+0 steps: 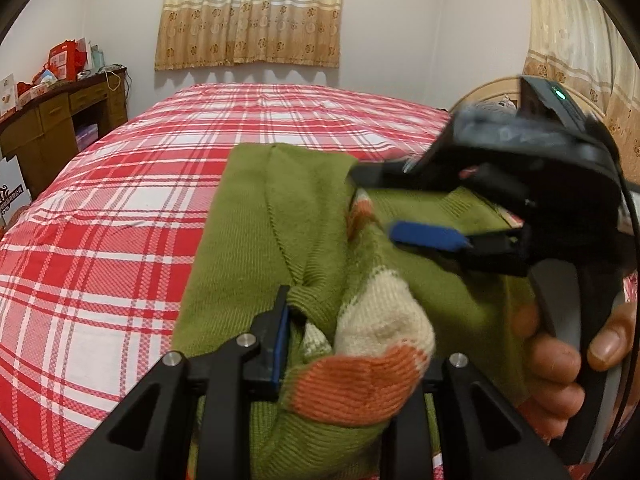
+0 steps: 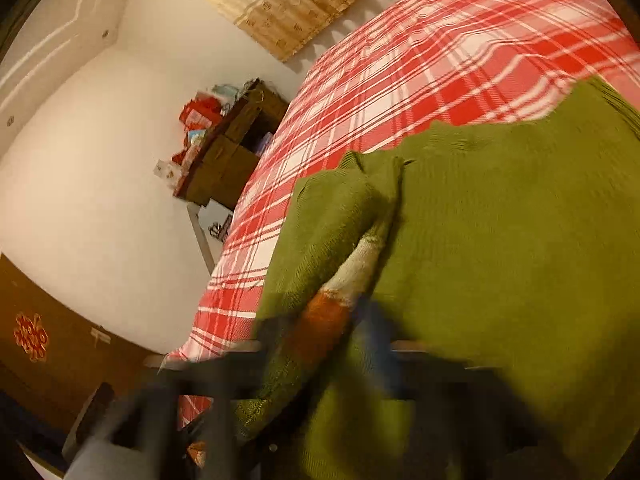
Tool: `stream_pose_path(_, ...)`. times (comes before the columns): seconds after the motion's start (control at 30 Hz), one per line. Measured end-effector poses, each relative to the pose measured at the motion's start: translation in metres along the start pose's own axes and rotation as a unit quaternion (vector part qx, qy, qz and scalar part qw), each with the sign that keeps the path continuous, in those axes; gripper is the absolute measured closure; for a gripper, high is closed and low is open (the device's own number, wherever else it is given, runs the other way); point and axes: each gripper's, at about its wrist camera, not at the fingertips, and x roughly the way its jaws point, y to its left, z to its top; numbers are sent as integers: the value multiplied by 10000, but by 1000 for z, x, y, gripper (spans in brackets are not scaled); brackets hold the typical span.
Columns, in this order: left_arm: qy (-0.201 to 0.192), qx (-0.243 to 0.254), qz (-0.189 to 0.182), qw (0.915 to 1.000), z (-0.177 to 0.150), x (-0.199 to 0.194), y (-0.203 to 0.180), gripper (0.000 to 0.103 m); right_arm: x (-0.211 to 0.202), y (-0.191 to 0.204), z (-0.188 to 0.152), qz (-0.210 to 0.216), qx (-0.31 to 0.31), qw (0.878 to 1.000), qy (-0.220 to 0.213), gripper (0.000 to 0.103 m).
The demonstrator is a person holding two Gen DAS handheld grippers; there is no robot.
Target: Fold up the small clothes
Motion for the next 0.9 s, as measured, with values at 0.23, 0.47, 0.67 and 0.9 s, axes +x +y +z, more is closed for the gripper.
stream_pose_path(0.23, -12, -11, -7, 10000, 0, -1, 1, 77, 8, 3, 12, -8, -75, 10000, 31, 29)
stream_pose_path(0.47, -9, -27, -21, 10000, 0, 0, 1, 76, 51, 25, 26, -459, -758, 9951, 446, 72)
stream_pose_path(0.67, 10, -53, 2, 10000, 1, -1, 1, 77, 43, 38, 25, -767, -1079, 9909, 260, 90)
stream_pose_path(0.9, -59, 315, 131, 9994, 15, -20, -30, 80, 3, 60, 33, -785, -1603, 9839, -40, 91)
